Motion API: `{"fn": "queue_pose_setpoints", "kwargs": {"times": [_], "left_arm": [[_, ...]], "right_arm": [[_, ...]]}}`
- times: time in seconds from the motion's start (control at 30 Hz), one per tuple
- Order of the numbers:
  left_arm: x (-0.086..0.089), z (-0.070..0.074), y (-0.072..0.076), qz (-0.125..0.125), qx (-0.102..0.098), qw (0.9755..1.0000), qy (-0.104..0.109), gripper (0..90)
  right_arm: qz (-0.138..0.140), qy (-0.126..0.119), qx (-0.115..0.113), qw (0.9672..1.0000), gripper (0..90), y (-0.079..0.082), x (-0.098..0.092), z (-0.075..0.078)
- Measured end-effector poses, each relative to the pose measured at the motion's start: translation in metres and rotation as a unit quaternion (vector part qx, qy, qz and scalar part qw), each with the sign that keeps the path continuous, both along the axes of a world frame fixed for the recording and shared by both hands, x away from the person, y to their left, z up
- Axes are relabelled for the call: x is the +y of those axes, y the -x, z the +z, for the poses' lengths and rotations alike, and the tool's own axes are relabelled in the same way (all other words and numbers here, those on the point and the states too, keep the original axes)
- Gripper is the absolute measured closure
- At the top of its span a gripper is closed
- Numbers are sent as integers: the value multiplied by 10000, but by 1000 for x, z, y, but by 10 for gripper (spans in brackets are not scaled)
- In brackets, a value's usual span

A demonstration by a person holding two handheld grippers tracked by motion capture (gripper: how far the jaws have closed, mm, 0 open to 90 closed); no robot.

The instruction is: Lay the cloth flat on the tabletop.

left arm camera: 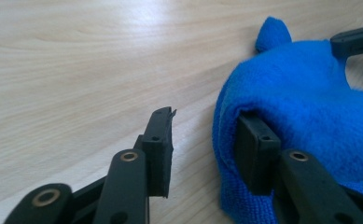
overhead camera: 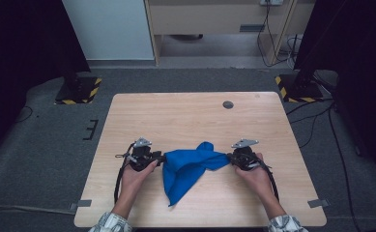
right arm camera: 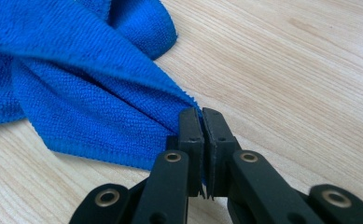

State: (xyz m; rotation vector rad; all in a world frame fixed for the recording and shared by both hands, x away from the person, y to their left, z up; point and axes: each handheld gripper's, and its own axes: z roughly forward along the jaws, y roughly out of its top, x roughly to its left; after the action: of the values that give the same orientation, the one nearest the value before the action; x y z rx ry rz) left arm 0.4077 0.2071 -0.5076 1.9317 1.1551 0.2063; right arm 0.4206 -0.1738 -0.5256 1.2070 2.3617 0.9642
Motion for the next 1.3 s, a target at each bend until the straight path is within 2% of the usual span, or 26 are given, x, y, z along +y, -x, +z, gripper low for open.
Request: {"fn": "queue_pose_setpoints", "kwargs": {"times": [0.07,0.3,0.43,0.53,0.6,0.73,0.93,1.0,1.07,1.13,1.27,1.3], "left_arm": [[5,1,-1,77,5,10000,62,593],[10,-1,-2,141,21,9999,-58,625],[19,-2,-3,274,73,9996,4,644],[23,0,-2,360,-24,9993,-21,687],[28,1,-2,419,-17,9991,62,693],[27,2,-1,406,-60,9991,81,698],[16,16,9,260,-330,9991,102,694],[10,22,17,158,-467,9987,153,693],[9,23,20,88,-500,9986,123,683],[2,26,28,-30,-618,9980,121,669],[-7,28,33,-180,-713,9972,151,613],[-10,29,34,-182,-749,9969,163,529]], "right_arm": [[3,-3,-6,10000,875,0,0,0],[11,-40,-22,10000,875,-1,0,-1],[-1,-62,-21,10000,875,-1,0,-1],[-17,-55,-20,10000,875,-1,0,-1],[-11,-45,-11,10000,875,-1,-1,-1],[-8,-40,-23,10000,874,-1,-1,-1],[-23,-32,-48,10000,873,-1,-1,-1],[-20,-34,-51,10000,873,-1,-1,-1],[-24,-34,-52,10000,872,-1,-1,-1],[-22,-30,-55,10000,871,-1,-1,-1],[-33,-31,-50,10000,870,-1,0,-1],[-35,-28,-49,10000,869,-1,0,-1]]}}
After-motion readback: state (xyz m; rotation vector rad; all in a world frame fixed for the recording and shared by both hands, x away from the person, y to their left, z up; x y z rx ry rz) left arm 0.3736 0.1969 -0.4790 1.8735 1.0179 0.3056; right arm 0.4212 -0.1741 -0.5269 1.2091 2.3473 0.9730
